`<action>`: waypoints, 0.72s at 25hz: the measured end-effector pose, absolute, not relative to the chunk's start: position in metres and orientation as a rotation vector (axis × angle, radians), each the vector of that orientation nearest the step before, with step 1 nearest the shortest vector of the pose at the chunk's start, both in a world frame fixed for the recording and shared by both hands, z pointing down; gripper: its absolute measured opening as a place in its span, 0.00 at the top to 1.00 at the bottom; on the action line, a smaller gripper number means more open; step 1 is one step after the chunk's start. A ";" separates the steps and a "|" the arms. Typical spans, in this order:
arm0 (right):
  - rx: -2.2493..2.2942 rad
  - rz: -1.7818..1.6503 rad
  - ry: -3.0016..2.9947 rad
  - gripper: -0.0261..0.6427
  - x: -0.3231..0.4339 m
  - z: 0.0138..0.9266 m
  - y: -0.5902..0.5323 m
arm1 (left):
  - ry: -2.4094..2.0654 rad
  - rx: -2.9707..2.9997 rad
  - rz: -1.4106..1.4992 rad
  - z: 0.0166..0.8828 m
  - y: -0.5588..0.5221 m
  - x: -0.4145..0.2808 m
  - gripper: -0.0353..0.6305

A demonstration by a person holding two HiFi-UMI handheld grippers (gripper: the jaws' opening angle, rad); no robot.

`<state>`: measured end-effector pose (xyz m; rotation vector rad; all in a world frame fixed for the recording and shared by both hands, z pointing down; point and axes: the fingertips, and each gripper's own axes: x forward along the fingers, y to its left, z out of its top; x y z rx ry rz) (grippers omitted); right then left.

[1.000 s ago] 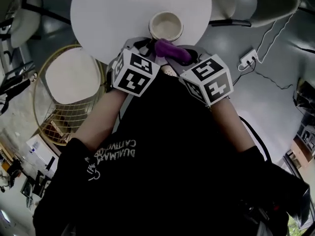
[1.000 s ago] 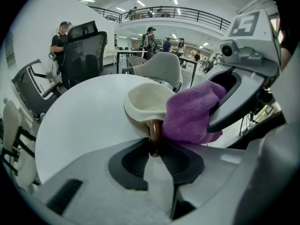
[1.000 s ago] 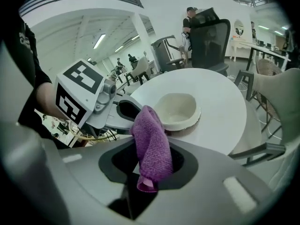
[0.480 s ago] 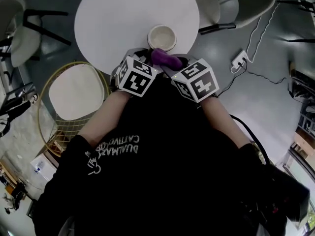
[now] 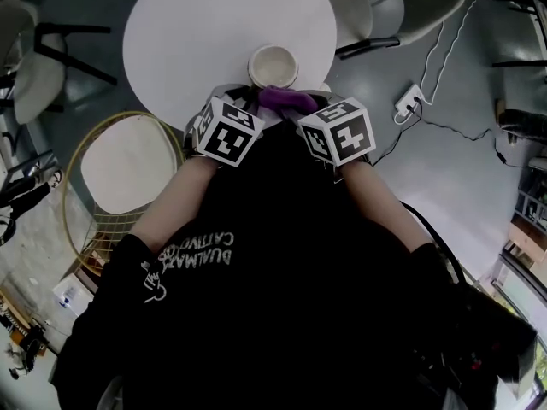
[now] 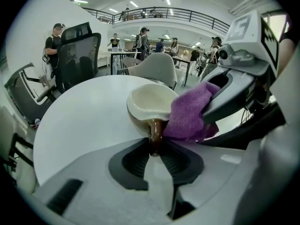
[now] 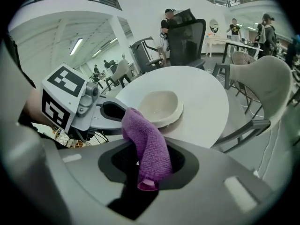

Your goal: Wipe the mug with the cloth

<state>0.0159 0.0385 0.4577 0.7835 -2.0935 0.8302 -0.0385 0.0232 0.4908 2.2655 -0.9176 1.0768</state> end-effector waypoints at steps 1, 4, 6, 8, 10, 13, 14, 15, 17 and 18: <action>0.781 0.833 -2.093 0.79 0.016 0.458 0.038 | -0.916 2.265 1.079 0.491 0.023 -0.038 0.83; 0.766 0.807 -2.088 0.78 0.019 0.457 0.035 | -0.911 2.266 1.091 0.491 0.022 -0.038 0.83; 0.757 0.800 -2.086 0.77 0.024 0.457 0.033 | -0.904 2.266 1.101 0.491 0.022 -0.036 0.83; 0.753 0.809 -2.086 0.77 0.028 0.458 0.030 | -0.895 2.268 1.114 0.491 0.021 -0.035 0.83; 0.752 0.812 -2.086 0.76 0.032 0.459 0.028 | -0.887 2.272 1.124 0.491 0.020 -0.034 0.83; 0.743 0.806 -2.083 0.76 0.037 0.458 0.024 | -0.871 2.279 1.139 0.492 0.020 -0.035 0.83; 0.737 0.806 -2.081 0.76 0.039 0.458 0.023 | -0.863 2.281 1.145 0.491 0.020 -0.035 0.83; 0.727 0.805 -2.080 0.76 0.041 0.458 0.023 | -0.855 2.282 1.150 0.491 0.021 -0.034 0.83; 0.700 0.791 -2.076 0.76 0.045 0.457 0.022 | -0.845 2.279 1.159 0.491 0.021 -0.032 0.83; 0.686 0.779 -2.073 0.76 0.047 0.457 0.021 | -0.842 2.277 1.163 0.491 0.021 -0.032 0.83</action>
